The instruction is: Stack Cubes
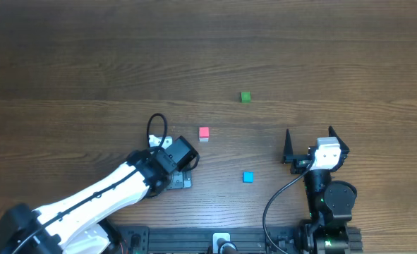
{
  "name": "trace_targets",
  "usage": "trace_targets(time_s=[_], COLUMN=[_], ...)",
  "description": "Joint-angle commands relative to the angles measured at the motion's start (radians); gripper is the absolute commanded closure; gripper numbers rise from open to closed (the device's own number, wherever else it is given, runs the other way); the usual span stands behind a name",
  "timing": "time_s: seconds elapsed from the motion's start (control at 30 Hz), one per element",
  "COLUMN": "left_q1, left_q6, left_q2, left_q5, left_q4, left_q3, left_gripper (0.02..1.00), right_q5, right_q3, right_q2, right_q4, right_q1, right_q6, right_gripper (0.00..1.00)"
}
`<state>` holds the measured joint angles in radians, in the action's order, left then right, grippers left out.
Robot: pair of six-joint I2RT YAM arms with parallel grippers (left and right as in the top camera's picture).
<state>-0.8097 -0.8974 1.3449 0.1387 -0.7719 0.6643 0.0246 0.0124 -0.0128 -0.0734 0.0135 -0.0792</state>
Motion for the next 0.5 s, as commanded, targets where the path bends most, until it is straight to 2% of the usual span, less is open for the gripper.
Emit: trace_targets(time_s=[0.03, 0.5], left_q1=[-0.001, 0.004], left_q6=[0.030, 0.083], left_q2=[0.051, 0.058], left_q5=[0.004, 0.016], left_q4=[0.021, 0.049], left_q3=[-0.010, -0.018], left_gripper=[0.049, 0.060], right_q5=[0.005, 0.005], right_q3=[-0.007, -0.007], right_q2=[0.007, 0.007], right_q4=[0.002, 0.002], right_q1=[-0.006, -0.006], right_q6=[0.003, 0.003], right_gripper=[0.007, 0.009])
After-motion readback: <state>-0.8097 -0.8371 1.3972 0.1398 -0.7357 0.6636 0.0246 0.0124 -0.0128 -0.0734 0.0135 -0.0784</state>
